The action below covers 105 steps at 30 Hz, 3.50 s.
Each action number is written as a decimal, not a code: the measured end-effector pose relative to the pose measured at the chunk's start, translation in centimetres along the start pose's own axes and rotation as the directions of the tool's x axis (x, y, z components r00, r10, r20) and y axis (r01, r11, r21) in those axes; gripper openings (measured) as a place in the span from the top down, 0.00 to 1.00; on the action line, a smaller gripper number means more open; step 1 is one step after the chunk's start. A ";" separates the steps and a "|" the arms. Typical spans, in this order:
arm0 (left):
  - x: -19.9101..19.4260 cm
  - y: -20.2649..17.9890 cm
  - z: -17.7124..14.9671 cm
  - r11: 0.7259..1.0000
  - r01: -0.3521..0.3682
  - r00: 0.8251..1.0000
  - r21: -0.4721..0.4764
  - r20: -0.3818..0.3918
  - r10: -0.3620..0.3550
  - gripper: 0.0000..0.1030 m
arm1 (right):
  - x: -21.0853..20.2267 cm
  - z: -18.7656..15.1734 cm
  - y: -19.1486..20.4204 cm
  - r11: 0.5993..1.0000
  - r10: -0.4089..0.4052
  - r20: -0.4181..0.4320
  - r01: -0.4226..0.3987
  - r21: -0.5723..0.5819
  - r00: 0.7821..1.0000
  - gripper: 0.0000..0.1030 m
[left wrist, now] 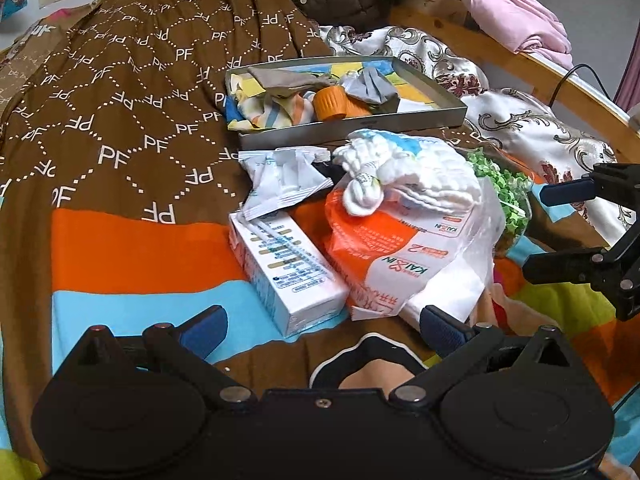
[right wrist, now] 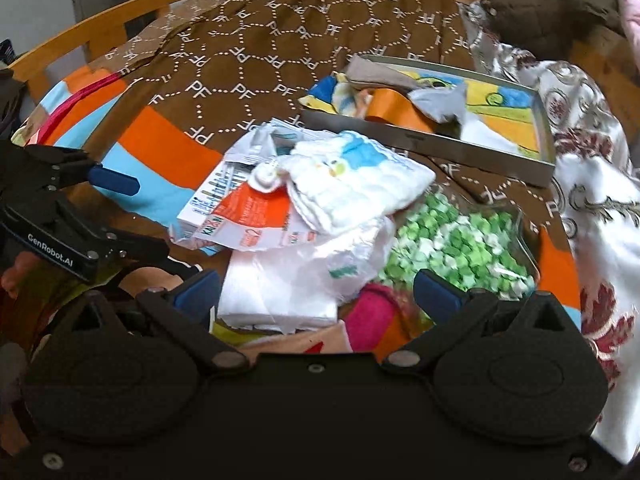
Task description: Organize soft objects
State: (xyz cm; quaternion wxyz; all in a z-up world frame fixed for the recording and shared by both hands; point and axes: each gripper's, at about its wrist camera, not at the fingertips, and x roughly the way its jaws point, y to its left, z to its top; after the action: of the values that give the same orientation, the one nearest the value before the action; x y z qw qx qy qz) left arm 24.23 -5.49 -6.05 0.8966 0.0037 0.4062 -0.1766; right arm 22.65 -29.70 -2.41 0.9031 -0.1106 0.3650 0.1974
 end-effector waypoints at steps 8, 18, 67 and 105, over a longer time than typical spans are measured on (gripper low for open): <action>0.1 1.5 0.1 0.999 -0.026 1.000 -0.018 0.005 0.026 0.01 | 1.3 1.5 0.4 1.000 -0.001 0.025 0.002 -0.025 1.000 0.01; 1.9 3.1 3.9 0.994 -0.063 0.995 -0.086 0.070 0.070 0.01 | 4.4 5.5 0.2 0.997 -0.041 0.093 0.046 -0.056 0.995 0.01; 11.1 5.6 8.2 0.985 0.006 1.000 -0.174 -0.004 -0.006 0.31 | 13.7 6.8 -0.4 0.993 -0.013 0.010 0.014 -0.120 1.000 0.12; 6.9 4.0 7.6 0.995 0.047 0.998 -0.088 0.035 -0.044 0.36 | 9.4 9.6 -0.9 0.998 -0.055 0.024 0.056 -0.037 0.998 0.94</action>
State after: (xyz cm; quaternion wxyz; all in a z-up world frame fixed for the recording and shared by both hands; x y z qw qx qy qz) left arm 35.26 -5.00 -6.50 0.8982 -0.0486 0.3986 -0.1788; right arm 35.08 -24.67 -2.16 0.9102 -0.1355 0.3475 0.1802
